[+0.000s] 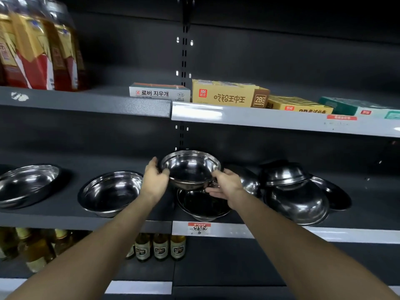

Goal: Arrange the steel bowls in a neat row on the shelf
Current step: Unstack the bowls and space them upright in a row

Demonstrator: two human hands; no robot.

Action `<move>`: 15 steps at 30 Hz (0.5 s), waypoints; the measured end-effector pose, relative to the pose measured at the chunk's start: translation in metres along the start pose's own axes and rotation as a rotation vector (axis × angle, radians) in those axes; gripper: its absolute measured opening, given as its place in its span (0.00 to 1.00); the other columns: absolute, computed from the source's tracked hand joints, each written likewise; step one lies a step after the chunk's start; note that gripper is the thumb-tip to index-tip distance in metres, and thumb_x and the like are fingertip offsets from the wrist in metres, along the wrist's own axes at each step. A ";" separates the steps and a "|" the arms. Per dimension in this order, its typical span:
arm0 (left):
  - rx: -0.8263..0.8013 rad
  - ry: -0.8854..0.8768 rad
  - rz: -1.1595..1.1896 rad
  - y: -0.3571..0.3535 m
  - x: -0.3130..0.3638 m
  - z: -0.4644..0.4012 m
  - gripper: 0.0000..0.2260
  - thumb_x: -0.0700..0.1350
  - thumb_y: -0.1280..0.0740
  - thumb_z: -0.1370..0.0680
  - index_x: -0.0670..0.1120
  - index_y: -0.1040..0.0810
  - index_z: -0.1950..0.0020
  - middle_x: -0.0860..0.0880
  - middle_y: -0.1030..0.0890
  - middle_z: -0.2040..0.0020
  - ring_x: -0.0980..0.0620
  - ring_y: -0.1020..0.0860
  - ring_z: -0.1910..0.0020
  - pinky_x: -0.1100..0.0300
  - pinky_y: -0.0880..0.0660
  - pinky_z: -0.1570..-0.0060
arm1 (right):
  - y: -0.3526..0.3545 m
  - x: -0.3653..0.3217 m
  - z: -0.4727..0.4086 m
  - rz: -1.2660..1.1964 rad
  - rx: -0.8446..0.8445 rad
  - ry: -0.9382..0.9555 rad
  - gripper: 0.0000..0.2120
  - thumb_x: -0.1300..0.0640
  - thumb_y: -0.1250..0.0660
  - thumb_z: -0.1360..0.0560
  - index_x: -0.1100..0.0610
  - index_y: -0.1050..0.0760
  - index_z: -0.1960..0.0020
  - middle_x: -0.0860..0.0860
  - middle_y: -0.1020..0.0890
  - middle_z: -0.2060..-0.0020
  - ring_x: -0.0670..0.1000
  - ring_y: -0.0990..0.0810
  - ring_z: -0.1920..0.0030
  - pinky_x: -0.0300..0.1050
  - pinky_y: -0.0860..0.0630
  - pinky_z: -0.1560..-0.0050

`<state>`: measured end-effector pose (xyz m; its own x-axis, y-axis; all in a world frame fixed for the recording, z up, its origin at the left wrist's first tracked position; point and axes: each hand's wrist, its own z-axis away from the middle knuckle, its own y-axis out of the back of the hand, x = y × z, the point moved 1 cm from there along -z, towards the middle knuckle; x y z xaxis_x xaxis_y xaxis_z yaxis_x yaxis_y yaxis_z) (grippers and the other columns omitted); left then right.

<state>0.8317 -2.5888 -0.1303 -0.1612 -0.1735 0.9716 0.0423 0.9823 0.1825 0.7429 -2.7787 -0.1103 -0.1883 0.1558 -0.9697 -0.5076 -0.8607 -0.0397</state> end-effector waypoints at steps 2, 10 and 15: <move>-0.030 -0.036 -0.049 0.008 -0.002 0.001 0.28 0.45 0.35 0.19 0.43 0.41 0.21 0.47 0.30 0.27 0.55 0.29 0.34 0.64 0.37 0.35 | 0.000 0.003 -0.002 -0.034 0.002 -0.024 0.17 0.59 0.35 0.22 0.53 0.30 0.34 0.54 0.21 0.39 0.54 0.13 0.64 0.40 0.18 0.69; -0.044 -0.061 -0.937 0.056 -0.002 -0.007 0.28 0.58 0.46 0.18 0.45 0.41 0.21 0.40 0.34 0.26 0.39 0.35 0.27 0.47 0.38 0.29 | 0.002 0.013 -0.009 -0.171 0.108 -0.021 0.26 0.62 0.37 0.21 0.60 0.37 0.25 0.57 0.18 0.48 0.57 0.13 0.66 0.46 0.15 0.59; -0.125 -0.019 -1.256 0.077 -0.007 -0.009 0.27 0.59 0.48 0.18 0.48 0.41 0.22 0.44 0.42 0.21 0.39 0.45 0.22 0.42 0.46 0.26 | 0.012 0.014 -0.008 -0.147 0.159 -0.030 0.28 0.61 0.37 0.22 0.58 0.40 0.23 0.54 0.20 0.57 0.57 0.13 0.66 0.48 0.15 0.55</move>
<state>0.8448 -2.5125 -0.1212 -0.1714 -0.9783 0.1166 -0.0575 0.1281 0.9901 0.7411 -2.7907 -0.1265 -0.1262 0.2899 -0.9487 -0.6572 -0.7408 -0.1389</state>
